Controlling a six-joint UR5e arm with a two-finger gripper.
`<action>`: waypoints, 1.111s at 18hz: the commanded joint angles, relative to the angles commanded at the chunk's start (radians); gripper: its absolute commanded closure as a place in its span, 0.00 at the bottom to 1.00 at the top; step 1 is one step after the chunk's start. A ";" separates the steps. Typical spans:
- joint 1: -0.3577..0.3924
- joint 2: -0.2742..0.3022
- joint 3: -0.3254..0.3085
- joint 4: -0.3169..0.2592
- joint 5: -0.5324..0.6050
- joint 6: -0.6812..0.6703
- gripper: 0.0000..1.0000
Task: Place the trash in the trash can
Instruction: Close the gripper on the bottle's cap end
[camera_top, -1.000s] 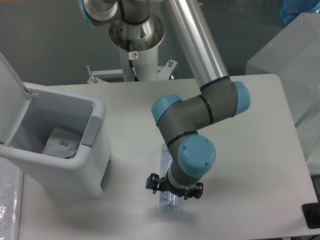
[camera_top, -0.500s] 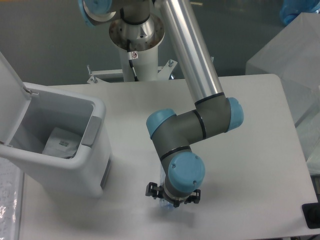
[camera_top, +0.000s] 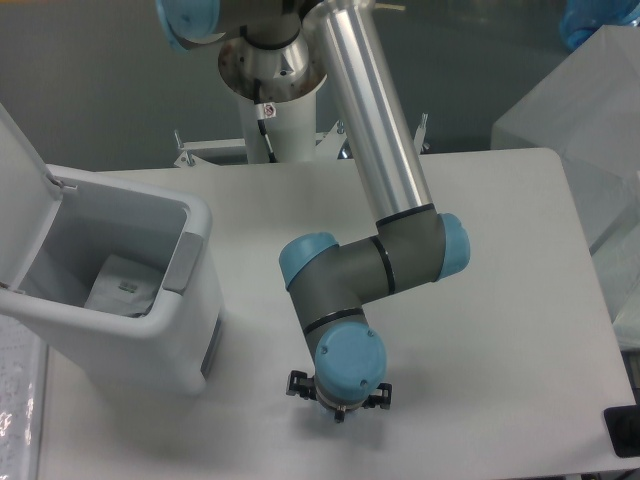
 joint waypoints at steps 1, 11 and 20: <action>-0.002 0.000 0.000 0.000 0.000 -0.003 0.06; -0.008 0.008 0.000 0.003 -0.001 -0.025 0.69; 0.006 0.060 0.009 0.008 -0.018 -0.008 0.71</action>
